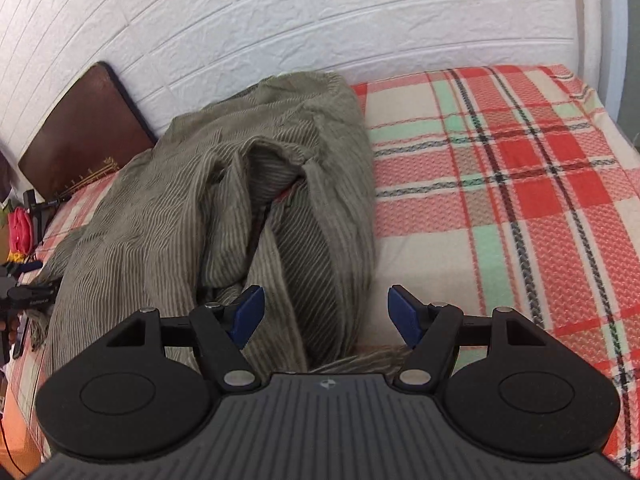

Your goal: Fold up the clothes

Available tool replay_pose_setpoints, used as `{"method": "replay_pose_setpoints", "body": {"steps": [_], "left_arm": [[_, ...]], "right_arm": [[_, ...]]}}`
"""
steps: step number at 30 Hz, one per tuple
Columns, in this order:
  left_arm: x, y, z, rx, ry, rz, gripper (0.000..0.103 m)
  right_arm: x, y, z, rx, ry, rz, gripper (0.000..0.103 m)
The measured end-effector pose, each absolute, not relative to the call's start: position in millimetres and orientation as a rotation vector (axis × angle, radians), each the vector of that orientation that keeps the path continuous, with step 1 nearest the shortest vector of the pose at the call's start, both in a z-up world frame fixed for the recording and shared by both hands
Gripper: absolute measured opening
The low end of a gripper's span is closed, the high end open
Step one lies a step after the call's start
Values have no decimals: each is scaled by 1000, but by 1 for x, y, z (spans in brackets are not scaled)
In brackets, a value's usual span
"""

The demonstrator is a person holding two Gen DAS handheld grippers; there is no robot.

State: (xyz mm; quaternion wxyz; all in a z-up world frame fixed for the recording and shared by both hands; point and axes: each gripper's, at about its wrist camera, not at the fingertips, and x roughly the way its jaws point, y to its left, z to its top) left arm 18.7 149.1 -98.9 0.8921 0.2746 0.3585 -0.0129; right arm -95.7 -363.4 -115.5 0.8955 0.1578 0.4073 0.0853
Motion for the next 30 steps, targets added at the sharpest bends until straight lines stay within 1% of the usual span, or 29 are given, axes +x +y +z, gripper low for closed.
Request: {"method": "replay_pose_setpoints", "body": {"steps": [2, 3, 5, 6, 7, 8, 9, 10, 11, 13, 17, 19, 22, 25, 26, 27, 29, 30], "left_arm": [[23, 140, -107, 599, 748, -19, 91], [23, 136, -111, 620, 731, -7, 93], [23, 131, -115, 657, 703, 6, 94], [22, 131, -116, 662, 700, 6, 90], [22, 131, -115, 660, 703, -2, 84], [22, 132, -113, 644, 715, -23, 60], [23, 133, -111, 636, 730, -30, 21], [26, 134, -111, 648, 742, 2, 10], [29, 136, -109, 667, 729, 45, 11], [36, 146, -100, 646, 696, 118, 11], [58, 176, -69, 492, 676, 218, 11], [68, 183, -60, 465, 654, 263, 11], [82, 185, -55, 453, 627, 329, 13], [101, 186, -68, 447, 671, 387, 23], [106, 187, -74, 452, 694, 405, 31], [110, 187, -82, 455, 722, 422, 36], [113, 191, -97, 464, 777, 436, 40], [109, 193, -99, 468, 783, 431, 58]], "right_arm": [[-93, -357, -120, 324, 866, 187, 72], [-92, -354, -123, 320, 883, 189, 72], [-90, -347, -129, 299, 907, 197, 72], [-89, -344, -131, 280, 917, 200, 72], [-89, -340, -133, 257, 926, 202, 64], [-89, -338, -133, 236, 935, 206, 58], [-90, -337, -132, 224, 944, 213, 39], [-90, -337, -130, 223, 954, 222, 14], [-90, -340, -127, 238, 963, 229, 10], [-92, -346, -117, 217, 945, 211, 9], [-92, -360, -89, 94, 858, 100, 9], [-89, -364, -75, -32, 792, -11, 9], [-81, -365, -69, -319, 675, -211, 9], [-62, -387, -82, -280, 713, -279, 9], [-55, -395, -92, -258, 745, -291, 9], [-49, -402, -104, -238, 779, -297, 10], [-45, -408, -127, -215, 840, -292, 11], [-47, -408, -132, -228, 840, -292, 13]]}}
